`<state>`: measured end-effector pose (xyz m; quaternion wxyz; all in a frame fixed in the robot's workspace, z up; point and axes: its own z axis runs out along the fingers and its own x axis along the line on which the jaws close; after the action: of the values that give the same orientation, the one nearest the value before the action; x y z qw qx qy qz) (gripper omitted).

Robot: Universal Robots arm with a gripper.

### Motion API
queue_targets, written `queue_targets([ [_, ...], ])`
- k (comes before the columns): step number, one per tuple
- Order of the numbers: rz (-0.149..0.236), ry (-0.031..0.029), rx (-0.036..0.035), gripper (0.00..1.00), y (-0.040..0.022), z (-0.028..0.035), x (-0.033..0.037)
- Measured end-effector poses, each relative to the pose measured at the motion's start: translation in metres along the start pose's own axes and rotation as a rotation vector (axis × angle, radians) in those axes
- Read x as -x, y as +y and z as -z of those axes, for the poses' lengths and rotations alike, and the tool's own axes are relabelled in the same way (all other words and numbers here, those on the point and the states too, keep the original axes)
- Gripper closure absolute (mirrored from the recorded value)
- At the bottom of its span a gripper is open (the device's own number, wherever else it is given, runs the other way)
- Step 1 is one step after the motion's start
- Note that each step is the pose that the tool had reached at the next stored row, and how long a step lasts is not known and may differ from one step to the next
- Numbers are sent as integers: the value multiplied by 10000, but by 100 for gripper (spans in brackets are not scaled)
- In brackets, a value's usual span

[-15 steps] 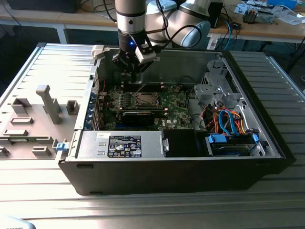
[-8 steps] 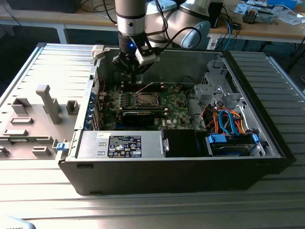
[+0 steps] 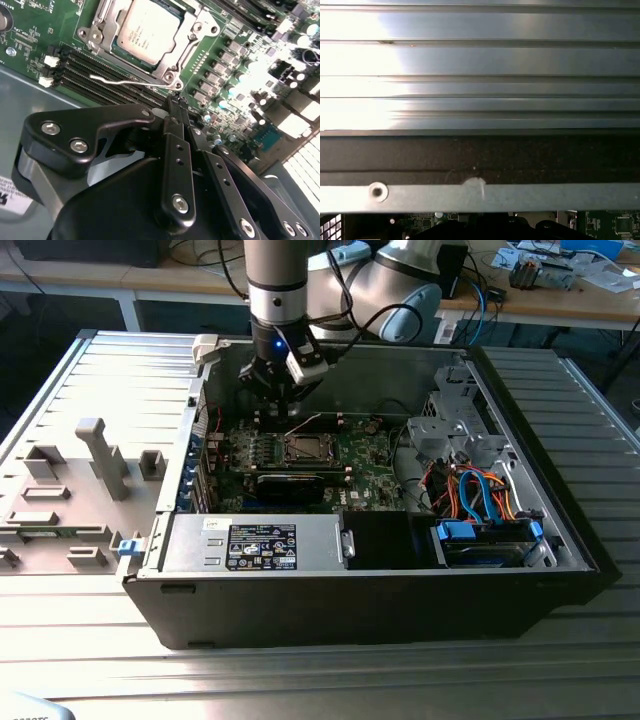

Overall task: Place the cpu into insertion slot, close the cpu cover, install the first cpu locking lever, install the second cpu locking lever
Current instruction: 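Install the first cpu locking lever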

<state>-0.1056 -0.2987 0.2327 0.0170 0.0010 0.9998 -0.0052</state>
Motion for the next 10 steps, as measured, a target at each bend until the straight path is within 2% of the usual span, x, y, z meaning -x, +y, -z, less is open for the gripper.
queue_targets([
  [10, 0, 0, 0, 89, 5, -125, 91],
])
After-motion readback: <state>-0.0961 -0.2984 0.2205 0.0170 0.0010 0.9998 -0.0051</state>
